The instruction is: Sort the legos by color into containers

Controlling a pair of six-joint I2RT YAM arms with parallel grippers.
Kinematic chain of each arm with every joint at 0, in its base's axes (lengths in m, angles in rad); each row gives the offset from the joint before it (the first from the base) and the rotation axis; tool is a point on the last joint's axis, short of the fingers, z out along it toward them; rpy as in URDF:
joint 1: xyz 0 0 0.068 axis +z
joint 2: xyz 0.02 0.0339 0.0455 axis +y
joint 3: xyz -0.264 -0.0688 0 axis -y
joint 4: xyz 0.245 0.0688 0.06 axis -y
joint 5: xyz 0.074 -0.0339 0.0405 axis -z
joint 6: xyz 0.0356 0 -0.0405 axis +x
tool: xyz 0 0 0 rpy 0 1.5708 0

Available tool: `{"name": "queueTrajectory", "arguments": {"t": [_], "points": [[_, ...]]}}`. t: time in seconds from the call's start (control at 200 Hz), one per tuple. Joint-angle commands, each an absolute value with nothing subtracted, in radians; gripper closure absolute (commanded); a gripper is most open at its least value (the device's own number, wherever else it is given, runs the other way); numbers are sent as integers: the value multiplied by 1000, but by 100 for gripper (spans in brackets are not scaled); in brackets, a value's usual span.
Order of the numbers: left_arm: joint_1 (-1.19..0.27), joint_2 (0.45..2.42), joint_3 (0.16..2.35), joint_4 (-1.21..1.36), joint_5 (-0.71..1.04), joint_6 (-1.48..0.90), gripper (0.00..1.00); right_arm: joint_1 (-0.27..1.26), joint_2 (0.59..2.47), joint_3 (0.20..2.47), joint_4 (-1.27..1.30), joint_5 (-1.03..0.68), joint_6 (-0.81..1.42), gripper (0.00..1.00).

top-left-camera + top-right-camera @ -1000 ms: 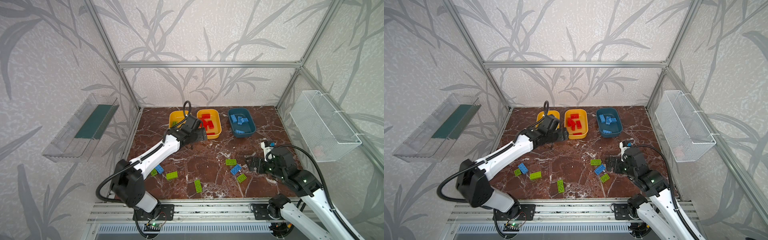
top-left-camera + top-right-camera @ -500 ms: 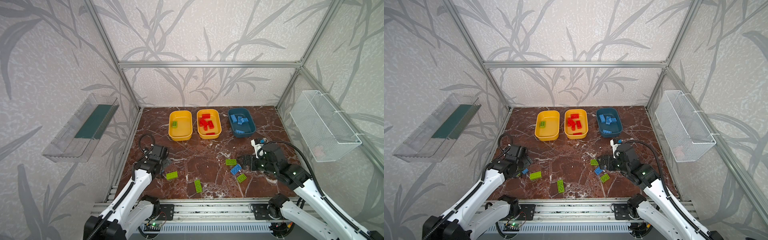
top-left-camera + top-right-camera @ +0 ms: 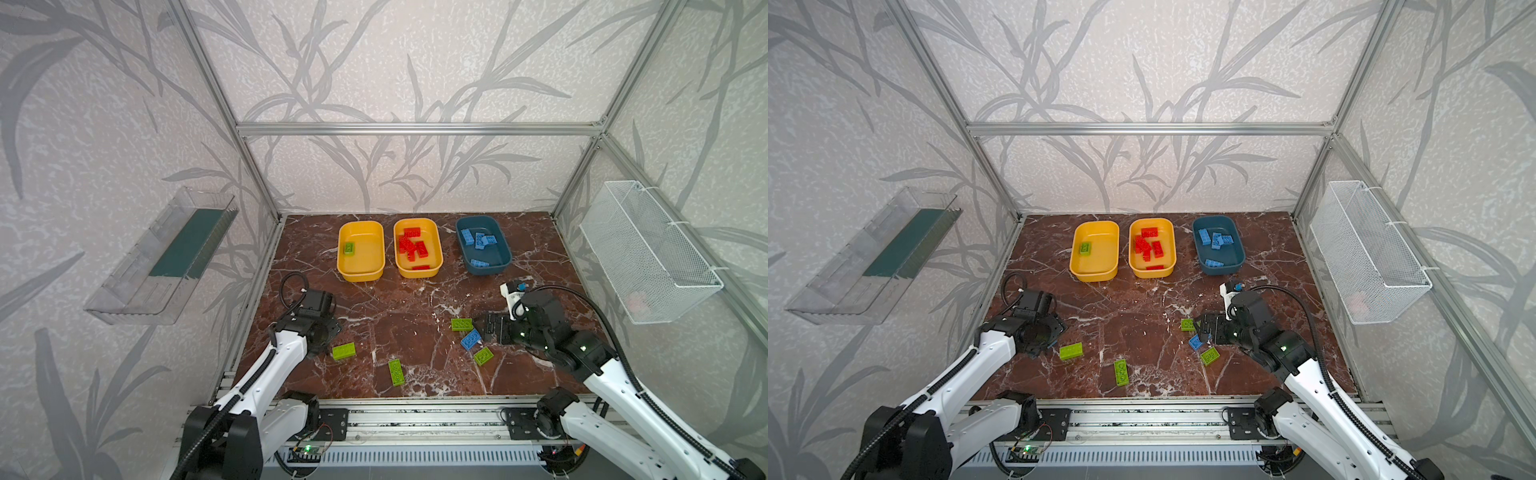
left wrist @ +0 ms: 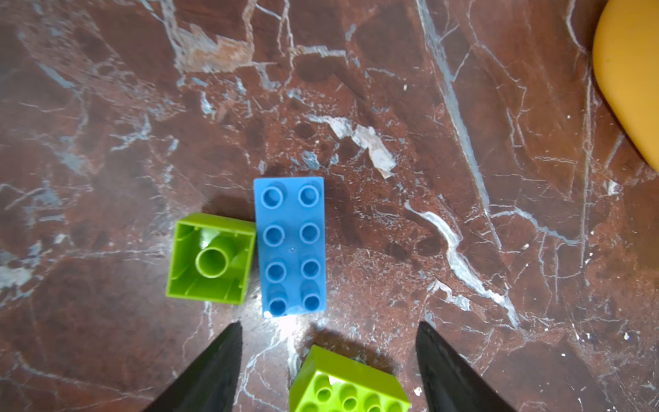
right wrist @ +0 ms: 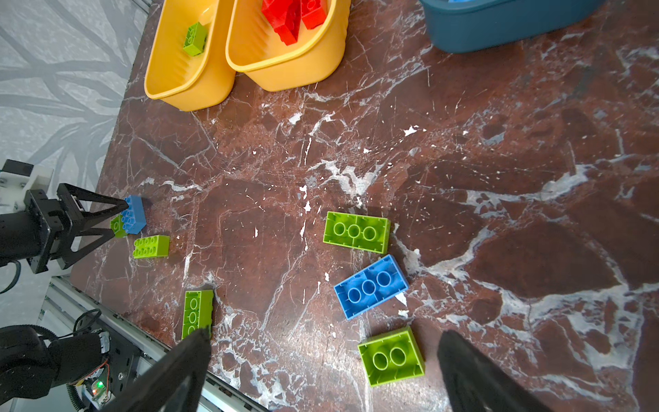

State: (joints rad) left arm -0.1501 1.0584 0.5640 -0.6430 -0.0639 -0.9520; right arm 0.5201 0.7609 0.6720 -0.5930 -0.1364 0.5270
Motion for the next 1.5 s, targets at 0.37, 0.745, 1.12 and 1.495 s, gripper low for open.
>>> {"name": "queueTrajectory", "arguments": {"t": [0.37,0.745,1.12,1.495], "points": [[-139,1182,570,-630,-111,-943,26,526,792,654,-551,-125,508,1],[-90,1321,641,-555,-101,-863,26,379,968,775,-507,-53,445,1],[-88,1430,695,-511,-52,-821,30,86,1474,1074,-294,-112,431,5],[-112,1458,702,-483,23,-801,39,4,1892,1404,-294,-22,349,34]]}}
